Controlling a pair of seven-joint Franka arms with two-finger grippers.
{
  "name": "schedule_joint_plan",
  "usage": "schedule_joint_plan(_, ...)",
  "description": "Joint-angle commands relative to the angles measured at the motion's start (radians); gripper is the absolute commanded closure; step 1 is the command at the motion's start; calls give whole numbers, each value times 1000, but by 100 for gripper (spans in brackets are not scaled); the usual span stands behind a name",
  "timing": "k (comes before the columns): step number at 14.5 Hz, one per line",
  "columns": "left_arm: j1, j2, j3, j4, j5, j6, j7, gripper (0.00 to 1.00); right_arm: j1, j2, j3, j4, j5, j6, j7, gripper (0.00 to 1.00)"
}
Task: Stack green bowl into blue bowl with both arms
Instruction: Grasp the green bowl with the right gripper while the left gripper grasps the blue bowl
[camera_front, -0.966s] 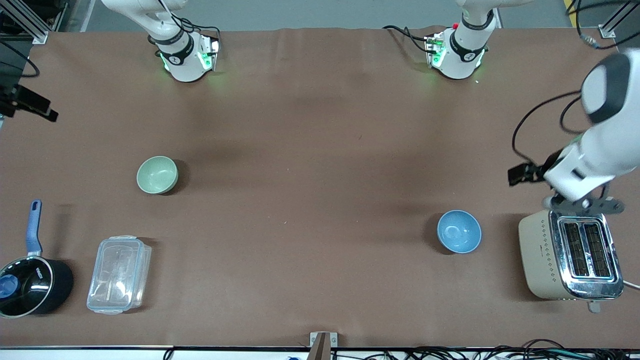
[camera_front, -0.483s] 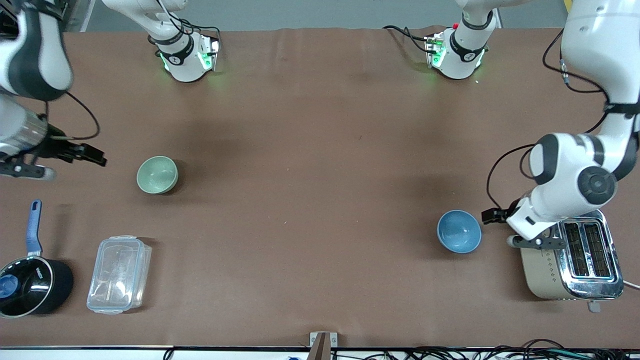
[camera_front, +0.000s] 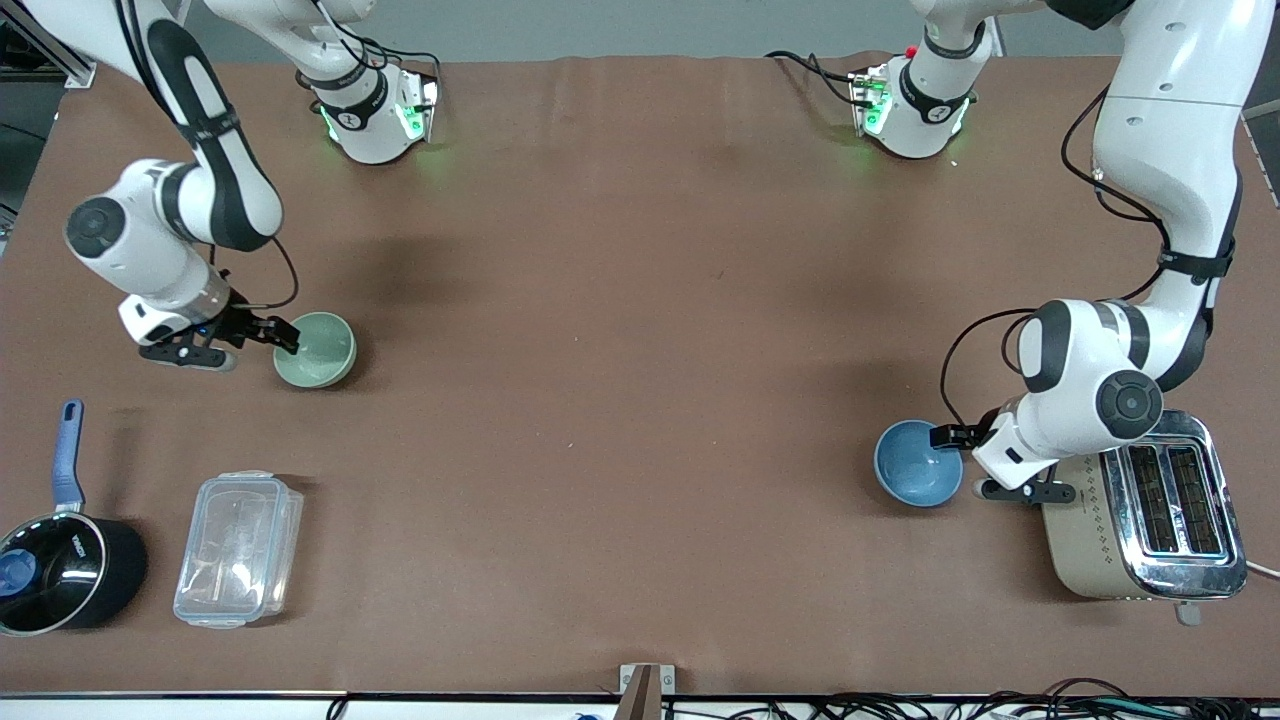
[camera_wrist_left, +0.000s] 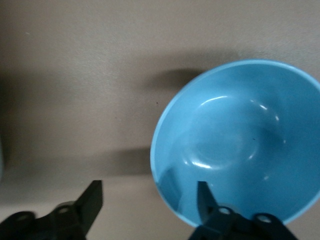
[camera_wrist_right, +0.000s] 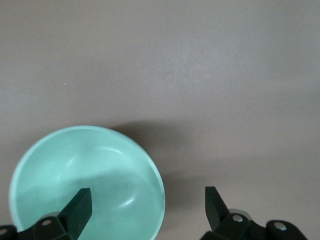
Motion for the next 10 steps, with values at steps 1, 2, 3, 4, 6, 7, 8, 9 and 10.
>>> schedule_joint_plan(1, -3, 40, -4, 46, -25, 2, -5, 68, -7, 34, 5, -57, -2, 130, -18, 2)
schedule_joint_plan(2, -4, 42, -4, 49, -39, 2, -2, 78, -5, 45, 7, -77, -2, 182, -18, 7)
schedule_joint_plan(3, -6, 46, -4, 60, -42, 2, 7, 88, -5, 45, 7, -85, -2, 190, -18, 16)
schedule_joint_plan(4, -7, 48, -7, 69, -42, -1, 4, 93, -2, 45, 7, -86, -2, 190, -18, 31)
schedule_joint_plan(6, -8, 46, -42, 75, -43, -4, 4, 98, 1, 44, 7, -85, -2, 187, -17, 66)
schedule_joint_plan(7, -9, 46, -58, 75, -43, -5, 5, 100, 1, 44, 8, -85, -1, 187, -13, 80)
schedule_joint_plan(8, -9, 46, -94, 75, -49, -7, -5, 100, -4, 44, 8, -83, -1, 187, -9, 94)
schedule_joint_plan(9, -9, 43, -128, 80, -68, -7, -30, 100, -5, 41, 8, -80, -1, 186, -4, 100)
schedule_joint_plan(10, -9, 39, -157, 83, -74, -11, -65, 100, -7, 39, 8, -77, 1, 184, -4, 100)
